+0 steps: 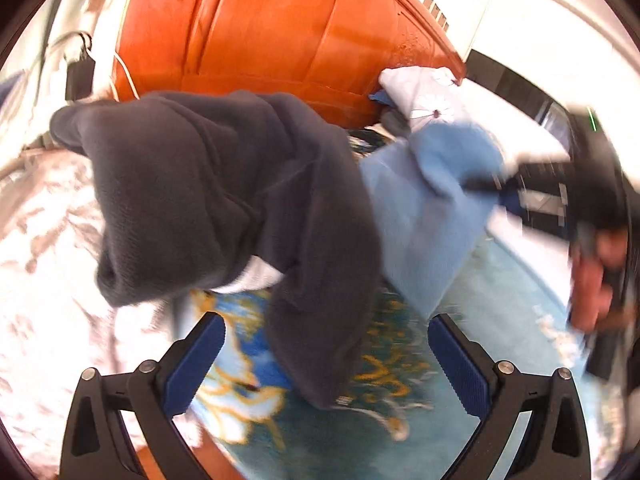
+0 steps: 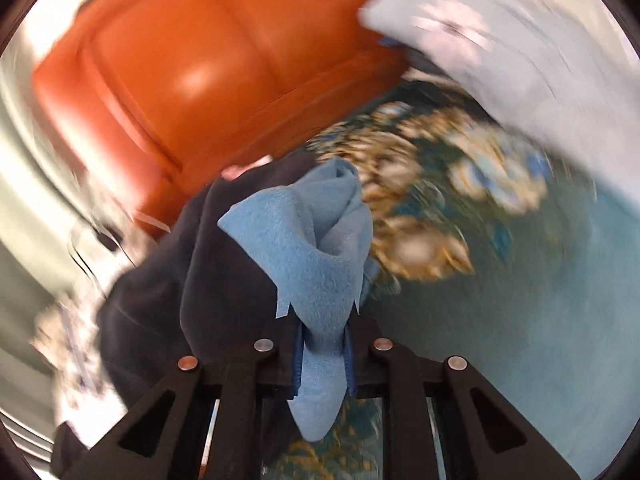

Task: Fold clothes
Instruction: 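Grasp the light blue sweatpants with the right gripper and pull them from the pile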

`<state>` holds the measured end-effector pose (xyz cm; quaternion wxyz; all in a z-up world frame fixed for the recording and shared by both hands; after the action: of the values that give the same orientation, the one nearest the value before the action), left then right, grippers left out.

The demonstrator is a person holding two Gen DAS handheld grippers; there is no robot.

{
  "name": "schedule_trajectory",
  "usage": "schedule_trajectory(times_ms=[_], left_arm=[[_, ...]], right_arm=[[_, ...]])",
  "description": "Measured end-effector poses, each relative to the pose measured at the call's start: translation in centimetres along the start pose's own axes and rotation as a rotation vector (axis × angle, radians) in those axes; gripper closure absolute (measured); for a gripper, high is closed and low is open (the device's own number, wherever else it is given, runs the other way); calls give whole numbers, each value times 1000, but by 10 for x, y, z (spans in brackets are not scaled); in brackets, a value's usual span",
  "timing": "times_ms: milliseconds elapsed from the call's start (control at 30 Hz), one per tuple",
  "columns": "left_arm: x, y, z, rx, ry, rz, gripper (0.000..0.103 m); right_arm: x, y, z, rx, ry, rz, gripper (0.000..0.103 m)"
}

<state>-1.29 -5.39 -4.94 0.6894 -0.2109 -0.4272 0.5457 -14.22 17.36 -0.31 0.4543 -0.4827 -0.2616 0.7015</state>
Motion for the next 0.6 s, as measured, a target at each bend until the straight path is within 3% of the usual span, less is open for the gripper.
schedule_trajectory(times_ms=[100, 233, 500, 600], left_arm=[[17, -3, 0, -9, 28, -25, 0], [41, -8, 2, -12, 93, -9, 0], [102, -28, -23, -41, 184, -87, 0], [133, -31, -35, -55, 230, -106, 0]], right_arm=[[43, -29, -44, 34, 85, 47, 87], [85, -74, -111, 62, 178, 29, 87], [169, -187, -252, 169, 385, 8, 87], [198, -227, -300, 197, 451, -38, 87]])
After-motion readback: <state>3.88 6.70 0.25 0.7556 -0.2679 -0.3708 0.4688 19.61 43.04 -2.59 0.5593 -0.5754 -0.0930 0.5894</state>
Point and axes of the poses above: each gripper's, at about its wrist camera, not at the fingertips, and y roughly the way its jaws point, x to its right, z to its top, the point moved 2 cm from there along y, roughly the way its jaws point, and after that the axes turned 12 degrees about -x, right-handed, at the moved point
